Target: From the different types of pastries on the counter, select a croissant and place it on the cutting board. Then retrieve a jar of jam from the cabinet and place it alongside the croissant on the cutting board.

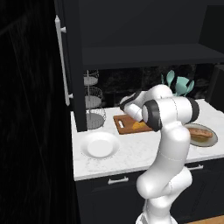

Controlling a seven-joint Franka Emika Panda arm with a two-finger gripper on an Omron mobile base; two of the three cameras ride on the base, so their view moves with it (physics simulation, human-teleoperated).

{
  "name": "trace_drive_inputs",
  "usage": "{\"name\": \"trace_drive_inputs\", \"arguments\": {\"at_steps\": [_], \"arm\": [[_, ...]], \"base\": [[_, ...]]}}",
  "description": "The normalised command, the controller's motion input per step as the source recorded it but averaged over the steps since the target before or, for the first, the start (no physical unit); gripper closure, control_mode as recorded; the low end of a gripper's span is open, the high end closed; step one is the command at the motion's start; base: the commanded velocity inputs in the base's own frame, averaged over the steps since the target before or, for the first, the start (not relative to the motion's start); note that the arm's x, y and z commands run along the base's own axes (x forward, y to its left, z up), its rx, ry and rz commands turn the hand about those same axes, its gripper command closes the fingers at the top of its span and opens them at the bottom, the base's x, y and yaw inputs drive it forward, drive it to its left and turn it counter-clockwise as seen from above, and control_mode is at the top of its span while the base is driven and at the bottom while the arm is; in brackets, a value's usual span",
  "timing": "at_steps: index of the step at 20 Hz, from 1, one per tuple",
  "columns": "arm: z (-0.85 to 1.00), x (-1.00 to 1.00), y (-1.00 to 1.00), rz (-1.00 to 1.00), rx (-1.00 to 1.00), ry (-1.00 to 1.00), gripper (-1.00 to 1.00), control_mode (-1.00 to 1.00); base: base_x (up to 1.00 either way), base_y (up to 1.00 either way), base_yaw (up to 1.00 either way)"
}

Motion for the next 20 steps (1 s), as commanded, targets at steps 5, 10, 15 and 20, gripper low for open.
{"name": "trace_drive_inputs", "arguments": {"at_steps": [5, 10, 15, 20], "arm": [[-0.78, 0.00, 0.04, 0.07, -0.01, -0.01, 1.00, -1.00], [-0.17, -0.01, 0.10, 0.00, 0.00, 0.04, 1.00, -1.00], [-0.60, -0.02, 0.20, 0.00, 0.00, 0.08, -1.00, -1.00], [-0.16, 0.00, 0.05, 0.00, 0.00, 0.05, -1.00, -1.00]], "base": [[0.00, 0.00, 0.00], [0.00, 0.00, 0.00], [0.00, 0.00, 0.00], [0.00, 0.00, 0.00]]}}
